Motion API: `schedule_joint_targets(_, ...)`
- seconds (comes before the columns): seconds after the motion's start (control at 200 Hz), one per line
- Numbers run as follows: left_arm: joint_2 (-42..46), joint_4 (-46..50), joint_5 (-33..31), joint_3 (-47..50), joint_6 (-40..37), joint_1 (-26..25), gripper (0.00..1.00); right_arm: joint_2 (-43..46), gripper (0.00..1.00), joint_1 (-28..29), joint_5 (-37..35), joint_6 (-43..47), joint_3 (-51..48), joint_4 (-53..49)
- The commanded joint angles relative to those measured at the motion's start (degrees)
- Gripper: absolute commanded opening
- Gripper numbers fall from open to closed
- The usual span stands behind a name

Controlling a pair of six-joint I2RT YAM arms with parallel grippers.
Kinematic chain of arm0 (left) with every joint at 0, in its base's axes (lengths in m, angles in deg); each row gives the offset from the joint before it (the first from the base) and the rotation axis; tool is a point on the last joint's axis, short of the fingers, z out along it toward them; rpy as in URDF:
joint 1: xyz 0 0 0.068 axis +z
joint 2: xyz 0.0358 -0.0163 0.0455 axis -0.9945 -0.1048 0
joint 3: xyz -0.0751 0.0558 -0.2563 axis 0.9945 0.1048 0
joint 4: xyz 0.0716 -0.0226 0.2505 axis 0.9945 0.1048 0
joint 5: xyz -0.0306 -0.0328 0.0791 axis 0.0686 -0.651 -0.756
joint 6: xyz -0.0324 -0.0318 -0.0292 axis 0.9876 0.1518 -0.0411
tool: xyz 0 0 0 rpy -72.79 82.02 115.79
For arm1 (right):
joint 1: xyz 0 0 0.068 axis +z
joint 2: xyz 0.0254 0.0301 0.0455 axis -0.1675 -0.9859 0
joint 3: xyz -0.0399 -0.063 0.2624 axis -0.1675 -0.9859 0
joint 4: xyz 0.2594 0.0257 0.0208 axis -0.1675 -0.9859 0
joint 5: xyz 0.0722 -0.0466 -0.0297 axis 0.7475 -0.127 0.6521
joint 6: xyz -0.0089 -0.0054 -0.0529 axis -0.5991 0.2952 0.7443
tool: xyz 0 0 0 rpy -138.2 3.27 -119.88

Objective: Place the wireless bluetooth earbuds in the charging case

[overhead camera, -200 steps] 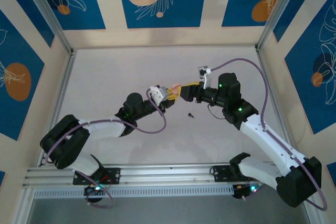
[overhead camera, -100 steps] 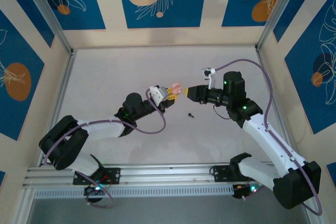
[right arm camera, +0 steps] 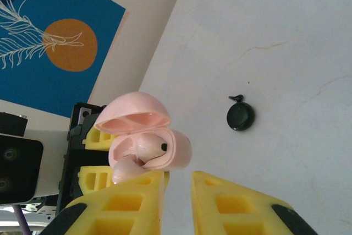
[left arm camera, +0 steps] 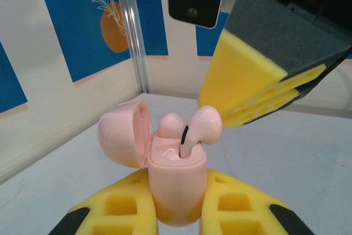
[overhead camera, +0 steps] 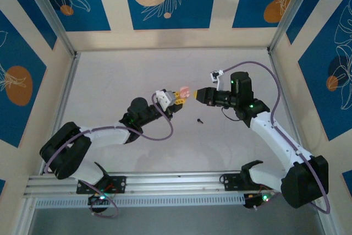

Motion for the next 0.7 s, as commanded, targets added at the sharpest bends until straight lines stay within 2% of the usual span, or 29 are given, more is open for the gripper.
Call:
schedule_joint_targets(0.0, 1.6, -1.8, 0.9, 0.5, -0.9, -0.8, 0.13, -1.0, 0.19, 0.4, 2.6, -1.0, 1.6, 1.8)
schedule_joint_targets(0.385, 1.4, -1.5, 0.6, 0.7, -1.0, -0.8, 0.13, -1.4, 0.18, 3.1, 5.7, 1.7, 2.4, 2.6)
schedule_joint_targets(0.69, 1.5, -1.4, 0.6, 0.9, -1.0, -0.8, 0.13, -2.3, 0.17, 4.7, 5.2, 2.9, 3.7, 1.6)
